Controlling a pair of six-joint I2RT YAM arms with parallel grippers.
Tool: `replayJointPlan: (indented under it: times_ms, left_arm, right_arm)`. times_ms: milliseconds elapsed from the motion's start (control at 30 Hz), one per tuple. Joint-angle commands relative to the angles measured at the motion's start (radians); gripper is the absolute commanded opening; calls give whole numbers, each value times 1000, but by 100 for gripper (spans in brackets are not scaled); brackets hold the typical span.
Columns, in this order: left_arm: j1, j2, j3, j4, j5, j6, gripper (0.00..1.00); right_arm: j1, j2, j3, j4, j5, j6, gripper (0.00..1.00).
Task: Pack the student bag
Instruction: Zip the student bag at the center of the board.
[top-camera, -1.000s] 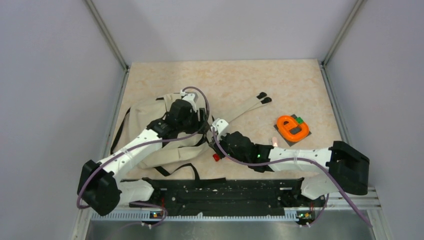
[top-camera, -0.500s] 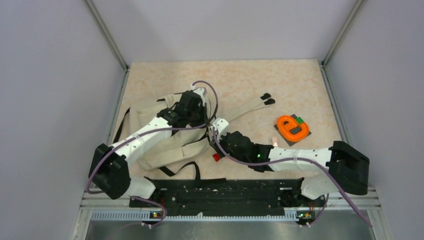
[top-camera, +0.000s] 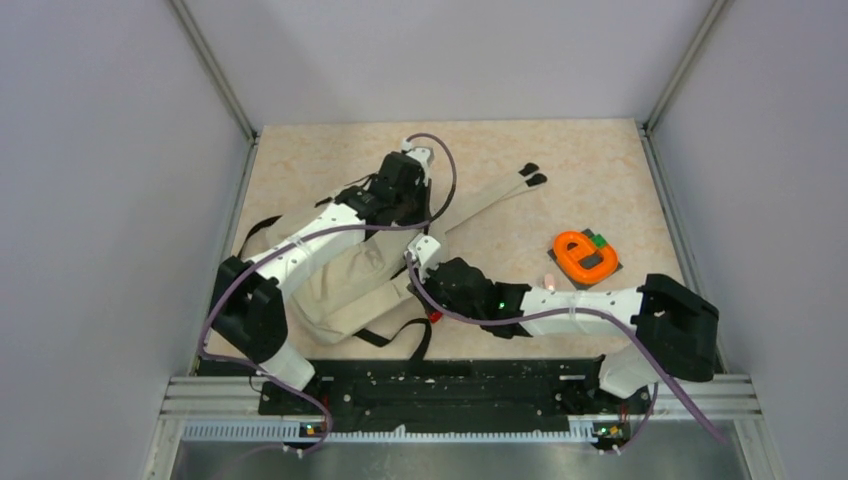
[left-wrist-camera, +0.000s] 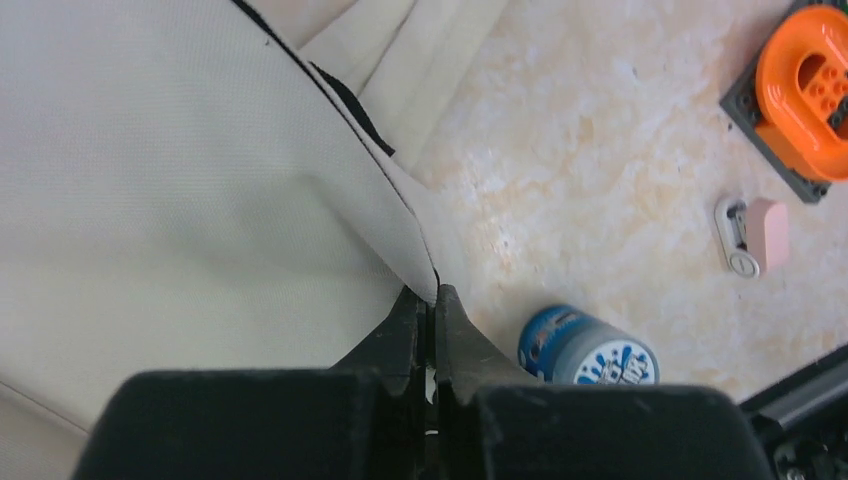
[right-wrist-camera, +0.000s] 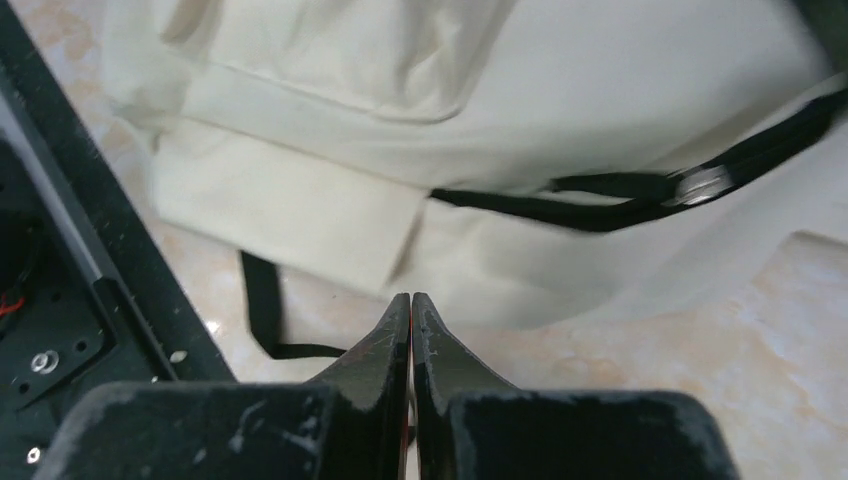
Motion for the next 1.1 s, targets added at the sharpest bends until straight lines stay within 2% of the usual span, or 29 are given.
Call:
replayJointPlan:
  times_ms: [0, 233, 433, 467, 533, 667, 733, 800, 867, 967, 1067]
  left_arm:
    - [32, 10, 142, 230, -61, 45, 0]
    - [91, 36, 199, 248, -5, 22, 0]
    - [138, 34, 185, 239, 12, 19, 0]
    - [141, 32, 176, 240, 16, 19, 0]
    - [150, 23, 157, 243, 29, 25, 1]
    - [151, -12, 91, 284, 56, 47, 12]
    - [150, -25, 74, 303, 59, 51, 20]
    - [150, -26, 75, 293, 58, 52, 36]
    - [150, -33, 62, 296, 56, 54, 48]
    - [150, -70, 4, 326, 49, 63, 56]
    - [151, -125, -82, 378, 33, 62, 60]
  right_arm:
    - [23, 40, 44, 30, -119, 23, 0]
    - [23, 79, 64, 47, -157, 51, 0]
    - [-9, -29, 8, 26, -13, 75, 0]
    - [-34, -44, 7, -7, -12, 84, 2]
    - [-106, -78, 2, -46, -24, 93, 15]
    - [-236, -109, 9, -96, -63, 102, 48]
    - [-298, -114, 17, -98, -98, 115, 58]
    - [-350, -109, 32, -87, -141, 131, 64]
    - [-386, -93, 42, -58, -183, 142, 66]
    - [-415, -54, 64, -21, -219, 153, 68]
    - [-430, -3, 81, 16, -218, 178, 69]
